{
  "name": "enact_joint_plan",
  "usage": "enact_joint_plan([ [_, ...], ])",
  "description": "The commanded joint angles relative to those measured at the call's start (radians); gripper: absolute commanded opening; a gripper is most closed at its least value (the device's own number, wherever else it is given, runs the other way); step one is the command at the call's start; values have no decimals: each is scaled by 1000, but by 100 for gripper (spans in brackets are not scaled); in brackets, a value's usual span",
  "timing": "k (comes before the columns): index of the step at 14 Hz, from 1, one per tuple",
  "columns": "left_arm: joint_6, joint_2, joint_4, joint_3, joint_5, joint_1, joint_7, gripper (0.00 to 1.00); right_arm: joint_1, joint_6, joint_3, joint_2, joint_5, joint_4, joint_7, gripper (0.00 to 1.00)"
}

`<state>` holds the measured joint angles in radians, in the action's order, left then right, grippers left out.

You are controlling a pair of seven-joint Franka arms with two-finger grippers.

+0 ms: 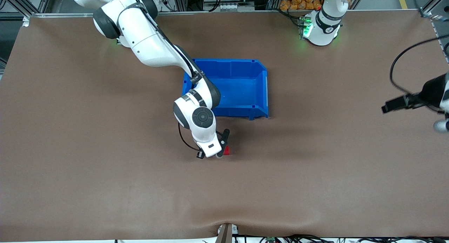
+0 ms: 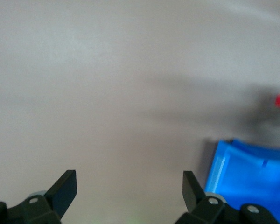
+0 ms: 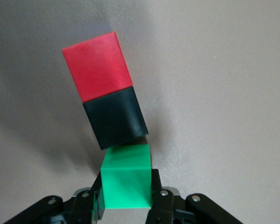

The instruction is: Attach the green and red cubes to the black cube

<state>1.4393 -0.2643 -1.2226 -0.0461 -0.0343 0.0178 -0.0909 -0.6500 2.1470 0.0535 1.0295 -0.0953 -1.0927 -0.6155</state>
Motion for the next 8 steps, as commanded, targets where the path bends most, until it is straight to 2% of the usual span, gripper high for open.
enact_joint_plan([
  [1, -4, 52, -44, -15, 65, -13, 82, 100, -16, 4, 6, 40, -18, 47, 28, 0],
  [5, 59, 212, -259, -35, 65, -9, 83, 100, -17, 8, 5, 40, -18, 48, 29, 0],
  [8, 108, 302, -400, -34, 4, 40, 112, 100, -17, 14, 3, 44, -17, 54, 29, 0],
])
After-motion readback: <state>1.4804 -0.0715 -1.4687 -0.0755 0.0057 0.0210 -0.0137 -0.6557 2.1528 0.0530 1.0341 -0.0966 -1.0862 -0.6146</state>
